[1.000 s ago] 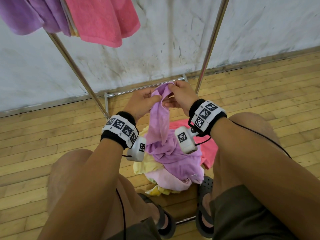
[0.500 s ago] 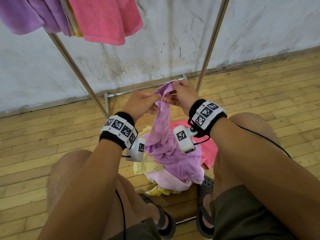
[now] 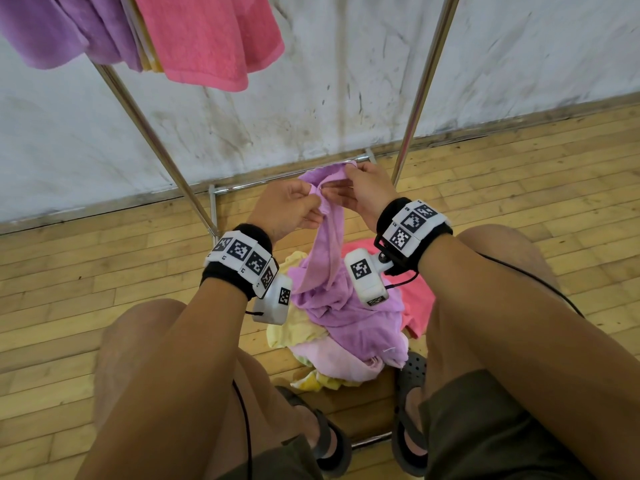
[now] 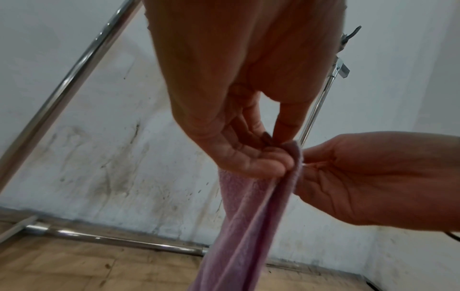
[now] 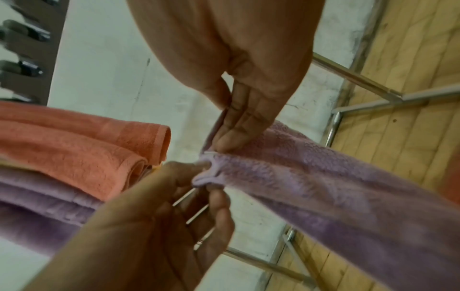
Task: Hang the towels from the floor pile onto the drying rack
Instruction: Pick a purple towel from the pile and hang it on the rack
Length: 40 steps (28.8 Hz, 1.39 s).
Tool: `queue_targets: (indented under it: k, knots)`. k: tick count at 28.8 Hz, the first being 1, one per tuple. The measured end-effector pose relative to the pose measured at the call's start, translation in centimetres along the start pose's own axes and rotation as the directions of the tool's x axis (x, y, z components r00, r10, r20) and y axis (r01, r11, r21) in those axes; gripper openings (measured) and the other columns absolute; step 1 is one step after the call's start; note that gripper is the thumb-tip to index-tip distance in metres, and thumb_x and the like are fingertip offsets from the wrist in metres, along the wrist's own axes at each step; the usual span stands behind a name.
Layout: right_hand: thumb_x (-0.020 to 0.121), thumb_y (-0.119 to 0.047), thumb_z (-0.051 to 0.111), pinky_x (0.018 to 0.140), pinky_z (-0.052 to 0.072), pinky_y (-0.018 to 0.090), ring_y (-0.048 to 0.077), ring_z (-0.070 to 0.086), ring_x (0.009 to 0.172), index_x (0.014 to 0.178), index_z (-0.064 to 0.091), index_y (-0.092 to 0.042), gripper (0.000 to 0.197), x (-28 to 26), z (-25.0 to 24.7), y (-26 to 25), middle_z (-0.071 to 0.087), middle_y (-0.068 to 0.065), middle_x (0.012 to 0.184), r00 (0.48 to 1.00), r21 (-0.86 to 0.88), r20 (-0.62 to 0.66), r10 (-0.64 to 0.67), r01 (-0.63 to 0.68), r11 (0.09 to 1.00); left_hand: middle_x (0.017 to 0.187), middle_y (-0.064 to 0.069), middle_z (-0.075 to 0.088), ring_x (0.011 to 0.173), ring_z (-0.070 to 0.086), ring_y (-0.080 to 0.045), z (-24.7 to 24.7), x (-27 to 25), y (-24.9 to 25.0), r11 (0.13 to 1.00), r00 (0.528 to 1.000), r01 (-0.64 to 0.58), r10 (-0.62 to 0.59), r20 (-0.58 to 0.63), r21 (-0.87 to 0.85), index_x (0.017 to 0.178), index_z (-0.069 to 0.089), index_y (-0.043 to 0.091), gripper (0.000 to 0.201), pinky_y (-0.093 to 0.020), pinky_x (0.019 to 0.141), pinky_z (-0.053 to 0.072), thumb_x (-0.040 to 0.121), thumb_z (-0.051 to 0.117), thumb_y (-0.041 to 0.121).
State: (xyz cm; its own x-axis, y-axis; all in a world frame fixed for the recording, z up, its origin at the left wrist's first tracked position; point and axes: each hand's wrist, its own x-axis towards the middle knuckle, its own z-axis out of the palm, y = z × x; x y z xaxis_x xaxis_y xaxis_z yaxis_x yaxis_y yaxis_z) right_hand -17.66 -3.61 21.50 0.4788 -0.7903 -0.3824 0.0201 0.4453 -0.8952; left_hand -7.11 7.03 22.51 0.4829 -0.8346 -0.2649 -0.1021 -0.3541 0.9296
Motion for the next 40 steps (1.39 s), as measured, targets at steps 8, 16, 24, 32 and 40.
queue_targets:
  k: [8,16,24,32,40]
  knots:
    - [0.093,-0.004,0.059,0.056,0.058,0.026,0.024,0.07,0.065,0.096,0.06,-0.005,0.003,-1.4,0.3,-0.1,0.071,0.015,0.077,0.976,-0.361,0.214,-0.033,0.111,0.926,0.088,-0.011,0.071,0.074,0.068,-0.017,-0.3,0.6,-0.5,0.997,0.993,-0.072,0.073,-0.096,0.004,0.097,0.072,0.003,0.014,-0.026,0.066,0.057,0.094,0.061,0.011]
    - [0.082,0.008,0.07,0.073,0.061,0.031,0.021,0.071,0.073,0.106,0.057,0.0,0.028,-1.3,0.2,0.3,0.067,0.011,0.082,0.957,-0.313,0.274,-0.094,0.182,0.932,0.088,-0.017,0.074,0.073,0.074,-0.019,-0.5,0.5,-0.5,0.99,0.99,-0.083,0.069,-0.125,-0.11,0.1,0.074,-0.002,0.018,-0.034,0.075,0.061,0.095,0.06,0.008]
    - [0.084,0.01,0.066,0.067,0.06,0.026,0.02,0.069,0.065,0.093,0.059,-0.006,0.02,-0.4,-0.1,0.6,0.068,0.011,0.076,0.974,-0.279,0.216,-0.072,0.132,0.951,0.081,-0.017,0.069,0.068,0.066,-0.017,-0.7,0.8,-0.9,0.997,0.991,-0.071,0.068,-0.113,-0.028,0.095,0.073,-0.006,0.015,-0.028,0.077,0.06,0.093,0.062,0.004]
    - [0.087,0.004,0.067,0.063,0.056,0.021,0.011,0.065,0.065,0.092,0.066,-0.003,0.008,0.2,-0.2,1.1,0.066,0.006,0.077,0.966,-0.313,0.228,-0.123,0.192,0.93,0.084,-0.014,0.07,0.063,0.07,-0.016,-0.8,0.8,-0.6,0.99,0.994,0.028,-0.042,-0.098,-0.141,0.1,0.059,0.003,0.017,-0.026,0.065,0.059,0.087,0.07,0.0]
    - [0.088,0.0,0.068,0.066,0.054,0.022,0.009,0.06,0.065,0.084,0.068,-0.009,0.011,0.2,-0.2,1.4,0.064,0.001,0.073,0.955,-0.366,0.241,-0.175,0.256,0.895,0.084,-0.013,0.071,0.068,0.072,-0.015,-0.6,0.8,-0.6,0.987,0.998,0.018,-0.026,-0.053,-0.159,0.117,0.059,0.0,0.028,-0.026,0.068,0.06,0.089,0.063,-0.004]
